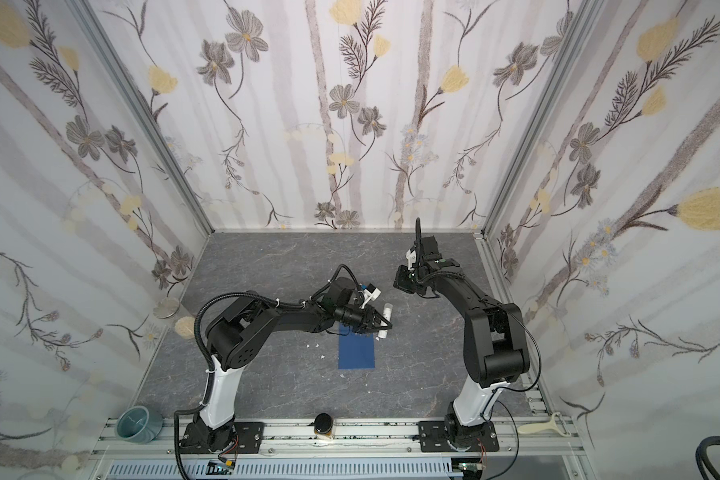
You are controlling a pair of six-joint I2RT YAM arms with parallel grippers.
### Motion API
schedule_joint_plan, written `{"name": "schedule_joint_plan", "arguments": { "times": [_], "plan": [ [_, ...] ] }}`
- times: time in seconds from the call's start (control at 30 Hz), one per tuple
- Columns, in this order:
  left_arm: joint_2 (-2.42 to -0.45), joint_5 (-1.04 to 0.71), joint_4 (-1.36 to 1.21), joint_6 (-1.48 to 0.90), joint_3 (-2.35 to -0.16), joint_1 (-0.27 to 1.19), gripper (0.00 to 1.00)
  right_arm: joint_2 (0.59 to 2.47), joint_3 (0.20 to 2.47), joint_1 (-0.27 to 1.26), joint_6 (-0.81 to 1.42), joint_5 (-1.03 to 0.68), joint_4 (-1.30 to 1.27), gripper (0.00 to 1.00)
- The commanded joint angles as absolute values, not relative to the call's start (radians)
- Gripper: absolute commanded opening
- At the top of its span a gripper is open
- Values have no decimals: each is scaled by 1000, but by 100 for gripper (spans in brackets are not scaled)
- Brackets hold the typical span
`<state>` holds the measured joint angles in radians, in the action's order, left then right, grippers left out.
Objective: Place the letter into the envelope and seal it
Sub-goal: 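Open the right gripper and draw it back from the capped glue stick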
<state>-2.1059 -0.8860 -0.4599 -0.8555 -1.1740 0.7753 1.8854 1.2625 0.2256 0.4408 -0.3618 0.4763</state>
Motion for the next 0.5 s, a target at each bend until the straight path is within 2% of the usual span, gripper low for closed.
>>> {"name": "schedule_joint_plan", "arguments": {
  "times": [0.0,0.47],
  "plan": [
    [-2097,-884,-488,-844,-1183,775,0,1890,1251,241,412,-390,463,0],
    [-2100,-875,-485,-844,-1189,774,0,1853,1163,268,428,-398,443,0]
  ]
}}
